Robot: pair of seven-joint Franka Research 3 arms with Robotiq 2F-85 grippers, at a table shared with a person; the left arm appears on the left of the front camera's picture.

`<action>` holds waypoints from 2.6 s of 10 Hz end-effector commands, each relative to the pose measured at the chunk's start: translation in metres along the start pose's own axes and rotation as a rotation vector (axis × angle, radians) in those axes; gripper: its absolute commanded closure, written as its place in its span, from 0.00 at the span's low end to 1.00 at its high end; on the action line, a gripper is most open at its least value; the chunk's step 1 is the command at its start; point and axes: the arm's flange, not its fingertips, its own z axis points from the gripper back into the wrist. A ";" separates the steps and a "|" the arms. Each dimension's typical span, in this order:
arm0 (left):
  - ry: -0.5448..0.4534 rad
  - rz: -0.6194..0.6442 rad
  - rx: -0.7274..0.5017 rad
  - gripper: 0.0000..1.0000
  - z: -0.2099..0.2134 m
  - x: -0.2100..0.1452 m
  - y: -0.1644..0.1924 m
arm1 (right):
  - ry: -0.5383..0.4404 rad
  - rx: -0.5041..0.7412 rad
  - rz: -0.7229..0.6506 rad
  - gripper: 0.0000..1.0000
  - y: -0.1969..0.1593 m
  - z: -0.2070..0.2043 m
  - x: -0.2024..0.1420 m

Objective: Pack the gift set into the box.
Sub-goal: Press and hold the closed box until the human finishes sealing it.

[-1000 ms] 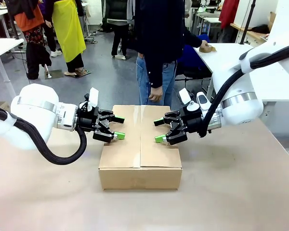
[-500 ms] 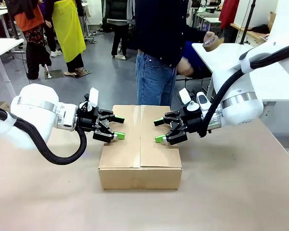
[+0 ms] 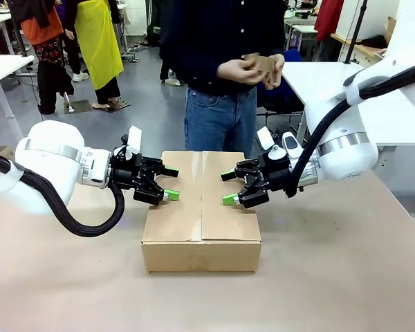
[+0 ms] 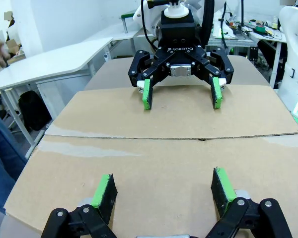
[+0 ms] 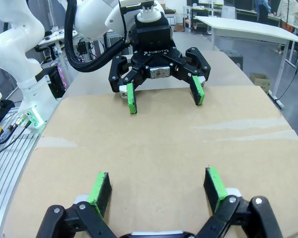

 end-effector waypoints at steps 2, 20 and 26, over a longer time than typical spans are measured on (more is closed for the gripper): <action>0.007 -0.012 0.015 0.00 -0.002 -0.002 -0.001 | 0.005 -0.001 0.005 0.00 0.001 -0.001 -0.002; 0.007 -0.012 0.015 0.00 -0.002 -0.002 -0.001 | 0.005 -0.001 0.005 0.00 0.001 -0.001 -0.002; 0.007 -0.012 0.015 0.00 -0.002 -0.002 -0.001 | 0.005 -0.001 0.005 0.00 0.001 -0.001 -0.002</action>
